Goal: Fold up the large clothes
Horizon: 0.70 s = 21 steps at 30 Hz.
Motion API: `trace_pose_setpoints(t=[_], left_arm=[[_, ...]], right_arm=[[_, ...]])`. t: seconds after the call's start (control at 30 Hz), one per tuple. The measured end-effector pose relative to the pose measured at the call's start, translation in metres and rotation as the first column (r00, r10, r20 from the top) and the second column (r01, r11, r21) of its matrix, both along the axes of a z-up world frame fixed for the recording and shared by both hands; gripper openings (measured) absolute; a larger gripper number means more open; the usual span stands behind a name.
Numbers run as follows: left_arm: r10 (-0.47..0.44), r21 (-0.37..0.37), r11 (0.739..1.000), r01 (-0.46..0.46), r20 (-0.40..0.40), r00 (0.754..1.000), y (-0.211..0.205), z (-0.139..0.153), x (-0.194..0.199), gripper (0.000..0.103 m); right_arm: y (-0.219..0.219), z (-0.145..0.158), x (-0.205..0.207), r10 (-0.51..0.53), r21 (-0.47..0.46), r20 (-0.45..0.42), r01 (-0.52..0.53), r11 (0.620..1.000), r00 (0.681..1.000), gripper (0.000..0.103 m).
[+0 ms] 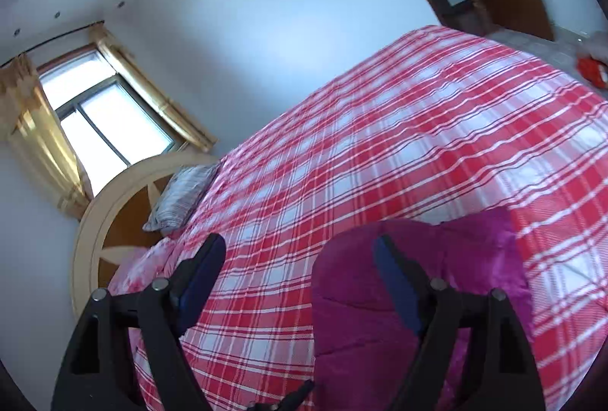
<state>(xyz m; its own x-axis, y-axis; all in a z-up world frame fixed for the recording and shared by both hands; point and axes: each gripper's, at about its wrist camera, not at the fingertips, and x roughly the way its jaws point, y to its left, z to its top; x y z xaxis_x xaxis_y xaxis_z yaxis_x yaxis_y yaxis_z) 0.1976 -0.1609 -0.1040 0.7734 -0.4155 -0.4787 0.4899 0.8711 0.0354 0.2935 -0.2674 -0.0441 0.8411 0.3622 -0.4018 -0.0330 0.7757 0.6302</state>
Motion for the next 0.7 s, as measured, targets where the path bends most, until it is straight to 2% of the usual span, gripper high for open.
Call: trace_pose_setpoints(t=[0.07,0.17,0.23,0.3,0.37,0.43,0.5,0.57,0.7], left_arm=[[0.05,-0.027,0.998,-0.05,0.017,0.999,0.014,0.007,0.002,0.09],[0.158,-0.078,0.985,-0.155,0.039,0.987,0.032,0.022,0.018,0.09],[0.159,-0.102,0.982,-0.157,0.012,0.987,0.024,0.034,0.033,0.09],[0.168,-0.104,0.98,-0.169,-0.018,0.986,0.008,0.041,0.044,0.09],[0.164,-0.082,0.982,-0.168,-0.046,0.985,-0.013,0.04,0.055,0.09],[0.165,-0.011,0.986,-0.167,-0.088,0.982,-0.034,0.03,0.069,0.09],[0.208,0.072,0.977,-0.201,-0.122,0.97,-0.05,0.013,0.083,0.09],[0.219,0.097,0.974,-0.207,-0.133,0.967,-0.054,-0.003,0.089,0.09],[0.206,0.09,0.977,-0.195,-0.141,0.968,-0.055,-0.013,0.09,0.09]], right_arm=[[-0.005,-0.021,0.007,-0.037,-0.016,0.016,0.037,0.999,0.999,0.083],[-0.023,-0.051,0.005,-0.105,-0.062,-0.027,0.103,0.993,0.994,0.084],[-0.027,-0.062,0.004,-0.151,-0.157,-0.036,0.144,0.977,0.988,0.084],[-0.031,-0.068,0.001,-0.15,-0.207,-0.037,0.139,0.968,0.988,0.083],[-0.032,-0.072,-0.003,-0.153,-0.259,-0.048,0.136,0.956,0.987,0.083],[-0.034,-0.075,-0.009,-0.165,-0.298,-0.05,0.143,0.944,0.985,0.083],[-0.038,-0.083,-0.01,-0.162,-0.312,-0.065,0.134,0.941,0.985,0.083],[-0.041,-0.092,-0.009,-0.169,-0.333,-0.083,0.133,0.934,0.982,0.083],[-0.048,-0.112,-0.004,-0.17,-0.316,-0.115,0.126,0.94,0.979,0.081]])
